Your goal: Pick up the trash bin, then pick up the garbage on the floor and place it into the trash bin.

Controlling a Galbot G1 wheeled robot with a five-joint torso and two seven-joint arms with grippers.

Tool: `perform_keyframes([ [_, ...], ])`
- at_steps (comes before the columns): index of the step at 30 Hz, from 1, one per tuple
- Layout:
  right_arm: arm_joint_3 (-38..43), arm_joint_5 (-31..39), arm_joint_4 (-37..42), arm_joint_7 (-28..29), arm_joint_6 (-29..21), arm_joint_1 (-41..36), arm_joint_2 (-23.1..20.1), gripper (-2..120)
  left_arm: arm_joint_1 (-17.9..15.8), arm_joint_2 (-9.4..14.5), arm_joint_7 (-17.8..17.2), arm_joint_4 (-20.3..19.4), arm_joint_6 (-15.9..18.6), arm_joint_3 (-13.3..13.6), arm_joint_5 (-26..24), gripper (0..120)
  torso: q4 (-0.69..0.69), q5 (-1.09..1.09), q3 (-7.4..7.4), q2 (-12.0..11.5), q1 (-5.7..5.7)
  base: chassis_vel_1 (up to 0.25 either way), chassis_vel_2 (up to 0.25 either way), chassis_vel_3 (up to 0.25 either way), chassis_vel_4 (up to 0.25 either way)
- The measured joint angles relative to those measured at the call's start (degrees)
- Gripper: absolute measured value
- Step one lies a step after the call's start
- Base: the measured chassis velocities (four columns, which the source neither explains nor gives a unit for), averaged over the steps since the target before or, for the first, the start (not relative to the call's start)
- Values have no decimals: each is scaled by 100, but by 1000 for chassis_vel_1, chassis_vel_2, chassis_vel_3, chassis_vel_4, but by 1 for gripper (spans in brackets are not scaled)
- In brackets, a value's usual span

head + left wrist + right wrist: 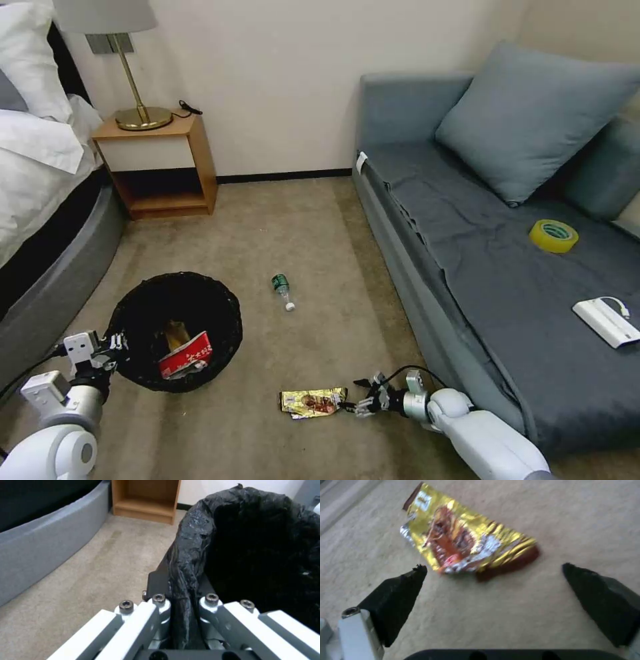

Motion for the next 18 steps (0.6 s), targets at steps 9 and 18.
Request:
perform_keyframes([
  [9, -62, -4, 38, -11, 22, -64, 178, 100, -10, 29, 9, 16, -19, -5, 5, 5, 1, -1, 0, 0, 0, 0, 0, 0, 0],
  [18, -147, 14, -39, 94, 24, -1, 354, 100, -9, 13, 19, 51, -48, -30, 13, 5, 2, -1, 0, 0, 0, 0, 0, 0, 0],
])
